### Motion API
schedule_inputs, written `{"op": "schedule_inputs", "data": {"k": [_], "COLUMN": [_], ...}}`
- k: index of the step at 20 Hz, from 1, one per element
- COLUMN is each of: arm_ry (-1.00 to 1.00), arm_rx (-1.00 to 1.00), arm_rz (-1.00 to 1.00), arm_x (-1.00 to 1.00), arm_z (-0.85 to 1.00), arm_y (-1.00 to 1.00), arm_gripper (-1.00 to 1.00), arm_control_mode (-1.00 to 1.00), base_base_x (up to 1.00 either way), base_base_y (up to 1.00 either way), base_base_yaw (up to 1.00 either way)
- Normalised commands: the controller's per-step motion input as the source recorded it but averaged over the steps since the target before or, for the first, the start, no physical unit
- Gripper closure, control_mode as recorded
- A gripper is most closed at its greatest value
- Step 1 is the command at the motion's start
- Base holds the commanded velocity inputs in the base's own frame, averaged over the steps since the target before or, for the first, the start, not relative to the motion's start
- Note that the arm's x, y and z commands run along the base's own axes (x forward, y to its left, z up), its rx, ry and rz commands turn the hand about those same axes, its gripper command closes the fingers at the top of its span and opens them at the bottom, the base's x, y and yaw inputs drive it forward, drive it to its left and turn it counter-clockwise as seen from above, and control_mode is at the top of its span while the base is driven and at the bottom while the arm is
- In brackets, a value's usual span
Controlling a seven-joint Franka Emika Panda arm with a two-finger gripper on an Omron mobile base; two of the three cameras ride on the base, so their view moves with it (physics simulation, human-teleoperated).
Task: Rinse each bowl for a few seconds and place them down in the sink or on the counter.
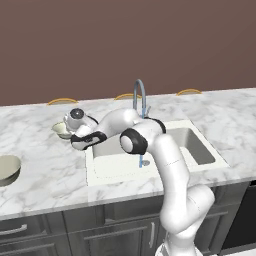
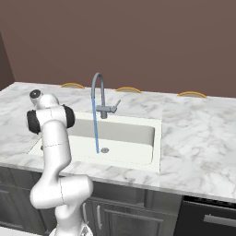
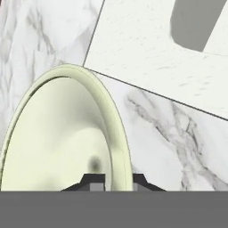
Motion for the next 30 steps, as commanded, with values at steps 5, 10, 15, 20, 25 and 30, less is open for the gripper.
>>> {"op": "schedule_inputs", "data": {"k": [5, 10, 15, 20, 25, 30], "arm_ry": [0.0, -0.03, -0.03, -0.05, -0.05, -0.02], "arm_rx": [0.01, 0.01, 0.02, 0.0, 0.02, 0.06], "arm_rz": [0.0, 0.0, 0.0, 0.0, 0.0, 0.0], "arm_x": [0.09, 0.02, -0.05, -0.15, -0.24, -0.3], "arm_z": [-0.05, 0.06, 0.02, 0.13, 0.29, 0.4], "arm_y": [0.12, 0.04, 0.01, 0.0, -0.1, -0.19], "arm_gripper": [-1.0, -1.0, -1.0, -1.0, -1.0, -1.0], "arm_control_mode": [-1.0, -1.0, -1.0, -1.0, -1.0, -1.0], "base_base_x": [0.0, 0.0, 0.0, 0.0, 0.0, 0.0], "base_base_y": [0.0, 0.0, 0.0, 0.0, 0.0, 0.0], "base_base_yaw": [0.0, 0.0, 0.0, 0.0, 0.0, 0.0]}}
